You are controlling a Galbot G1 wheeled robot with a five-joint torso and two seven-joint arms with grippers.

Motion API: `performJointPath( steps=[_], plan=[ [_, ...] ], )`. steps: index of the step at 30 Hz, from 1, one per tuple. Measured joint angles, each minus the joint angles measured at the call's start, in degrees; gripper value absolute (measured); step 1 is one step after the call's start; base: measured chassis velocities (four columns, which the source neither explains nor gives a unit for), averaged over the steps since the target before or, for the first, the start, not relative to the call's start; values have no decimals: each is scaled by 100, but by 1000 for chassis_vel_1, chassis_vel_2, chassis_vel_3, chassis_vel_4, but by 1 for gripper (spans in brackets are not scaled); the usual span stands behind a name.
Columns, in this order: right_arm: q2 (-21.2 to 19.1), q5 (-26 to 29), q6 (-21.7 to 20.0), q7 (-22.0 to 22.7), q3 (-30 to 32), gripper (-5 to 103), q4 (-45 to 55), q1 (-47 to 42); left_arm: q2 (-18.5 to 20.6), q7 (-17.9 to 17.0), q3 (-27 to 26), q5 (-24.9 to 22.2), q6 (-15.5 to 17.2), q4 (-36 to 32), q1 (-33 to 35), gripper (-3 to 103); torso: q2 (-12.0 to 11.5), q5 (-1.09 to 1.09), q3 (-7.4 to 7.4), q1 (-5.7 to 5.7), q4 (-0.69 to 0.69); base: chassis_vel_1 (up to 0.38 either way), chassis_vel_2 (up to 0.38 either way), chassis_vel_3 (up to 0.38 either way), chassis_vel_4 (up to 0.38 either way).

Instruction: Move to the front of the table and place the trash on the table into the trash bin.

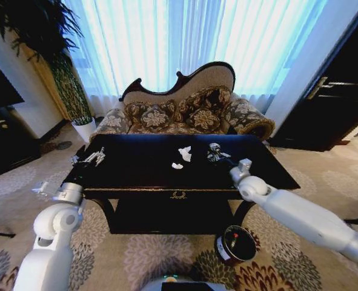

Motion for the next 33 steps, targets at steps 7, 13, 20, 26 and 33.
performJointPath(
  steps=[7,13,20,26,33],
  plan=[
    [-201,72,51,-109,1373,0,517,-1465,-74,-1,84,6,4,-103,-34,100,0,-1,-1,-1,-2,0,0,0,0],
    [-107,76,119,-154,2575,0,936,-2707,-100,-3,78,0,12,-250,36,100,0,0,0,0,1,0,0,0,0],
    [250,44,45,-74,3900,0,1945,-4051,-172,-8,-67,-83,7,-532,269,100,0,1,0,-1,1,0,0,0,0],
    [567,25,-2,-42,4576,0,2418,-4676,-160,-15,-122,-92,-9,-691,326,100,0,-1,1,0,2,0,0,0,0],
    [1386,-32,183,-482,6035,0,2925,-6219,-128,-19,-152,-115,-19,-761,403,100,0,-1,0,-2,-3,0,0,0,0]
  ],
)
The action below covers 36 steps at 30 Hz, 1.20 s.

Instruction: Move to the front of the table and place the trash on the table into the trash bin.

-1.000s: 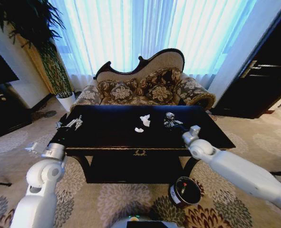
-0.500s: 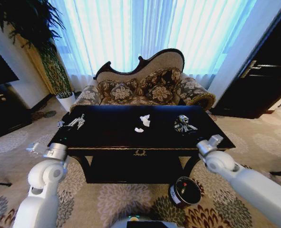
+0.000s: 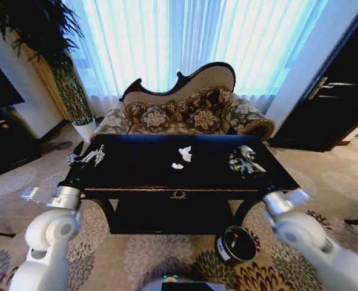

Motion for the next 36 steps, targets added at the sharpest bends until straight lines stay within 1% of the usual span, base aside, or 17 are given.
performJointPath(
  steps=[2,3,5,7,8,10,12,14,15,17,20,22,25,26,32,34,36],
  plan=[
    [310,-49,190,-211,388,0,76,-438,-6,-2,-16,-14,-4,-36,29,100,0,1,0,0,3,0,0,0,0],
    [310,-49,190,-211,388,0,76,-438,-6,-2,-16,-14,-4,-36,29,100,0,1,0,0,3,0,0,0,0],
    [499,-66,272,-243,585,0,128,-665,-38,-5,-47,-22,-5,-105,87,100,0,0,0,1,1,0,0,0,0],
    [642,-82,311,-185,608,0,179,-742,-107,-8,-140,-24,-6,-215,228,100,0,1,0,2,3,0,0,0,0],
    [642,-82,311,-185,608,0,179,-742,-107,-8,-140,-24,-6,-215,228,100,0,1,0,2,3,0,0,0,0],
    [782,-151,388,-170,581,0,221,-823,-162,-17,-203,-24,-13,-279,314,100,0,1,0,1,7,0,0,0,0],
    [1034,-361,607,-251,560,0,223,-980,-224,-18,-213,-24,-16,-312,339,100,0,0,0,1,3,0,0,0,0],
    [1085,-421,671,-275,556,0,196,-1004,-233,-18,-210,-24,-16,-316,341,100,0,0,0,1,3,0,0,0,0],
    [1190,-575,825,-338,550,0,81,-1034,-245,-19,-200,-24,-16,-319,342,100,0,0,0,1,2,0,0,0,0],
    [1274,-709,993,-428,576,0,-92,-1040,-242,-20,-193,-25,-16,-320,337,100,0,2,1,1,4,0,0,0,0],
    [1313,-724,1086,-477,621,0,-235,-1048,-233,-20,-190,-26,-16,-320,325,100,0,1,1,1,4,0,0,0,0],
    [1376,-689,1270,-628,677,0,-513,-1064,-227,-20,-179,-26,-16,-299,317,100,-1,1,1,1,3,0,0,0,0],
    [1406,-665,1343,-734,674,0,-643,-1060,-225,-20,-171,-26,-16,-291,320,100,-1,1,1,1,3,0,0,0,0],
    [1450,-645,1422,-891,590,0,-799,-1018,-218,-20,-159,-23,-16,-287,329,100,-1,1,1,1,3,0,0,0,0],
    [1568,-794,1523,-1165,196,0,-1337,-838,-197,-20,-152,-21,-16,-275,339,100,-1,1,1,2,4,0,0,0,0],
    [1581,-830,1563,-1245,153,0,-1462,-822,-192,-20,-153,-20,-16,-267,340,100,-1,1,1,1,4,0,0,0,0],
    [1601,-976,1750,-1521,77,0,-1922,-781,-182,-19,-157,-20,-19,-240,338,100,-1,1,1,2,4,0,0,0,0]
  ],
)
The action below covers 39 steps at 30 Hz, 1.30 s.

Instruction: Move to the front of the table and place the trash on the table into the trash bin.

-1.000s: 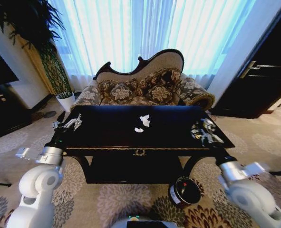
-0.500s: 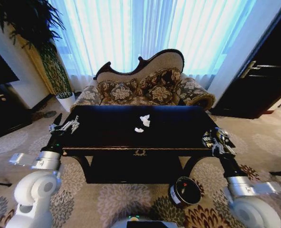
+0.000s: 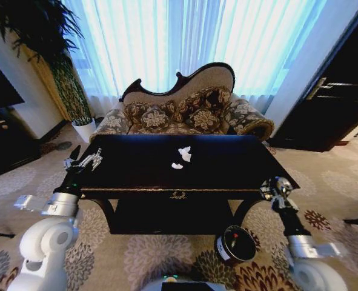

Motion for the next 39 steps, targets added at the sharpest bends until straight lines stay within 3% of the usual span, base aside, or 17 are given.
performJointPath(
  steps=[7,13,19,28,30,39],
  plan=[
    [34,-250,409,-533,-260,0,-1097,10,-47,2,49,36,-5,32,-27,100,0,0,0,0,-1,0,0,0,0],
    [55,-697,564,-613,-746,0,-1900,245,-56,4,71,47,-6,-23,-8,100,0,0,0,0,-1,0,0,0,0],
    [200,-1553,574,-199,-1656,0,-3038,1066,3,6,56,36,-7,-22,17,100,0,0,0,0,-1,0,0,0,0],
    [516,-1932,177,490,-2276,0,-3757,1718,137,4,6,-4,-13,-3,-16,100,0,-3,0,0,-1,0,0,0,0],
    [743,-2280,166,830,-2612,0,-4592,2223,285,-30,-120,-148,-13,-16,-42,100,0,-1,0,1,0,0,0,0,0],
    [837,-2291,148,1168,-3003,0,-5537,2877,464,-116,-320,-326,13,8,-57,100,0,-2,0,0,0,0,0,0,0]
  ],
)
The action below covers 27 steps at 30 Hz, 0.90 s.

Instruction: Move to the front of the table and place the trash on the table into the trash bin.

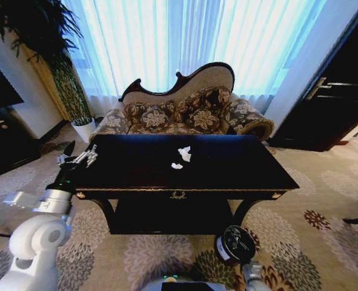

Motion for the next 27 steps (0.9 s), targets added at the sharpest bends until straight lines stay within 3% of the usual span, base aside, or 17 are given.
performJointPath(
  steps=[8,20,27],
  plan=[
    [14,-27,-17,24,-173,0,-865,744,11,6,71,32,1,184,-78,100,0,3,0,0,0,0,0,0,0],
    [43,-551,-130,9,-223,0,-2676,1937,27,36,130,102,-9,589,-318,100,-1,2,0,0,0,0,0,0,0],
    [60,-657,-662,168,-198,0,-3180,2259,-3,50,123,137,-28,714,-358,100,-1,1,0,0,0,0,0,0,0]
  ],
)
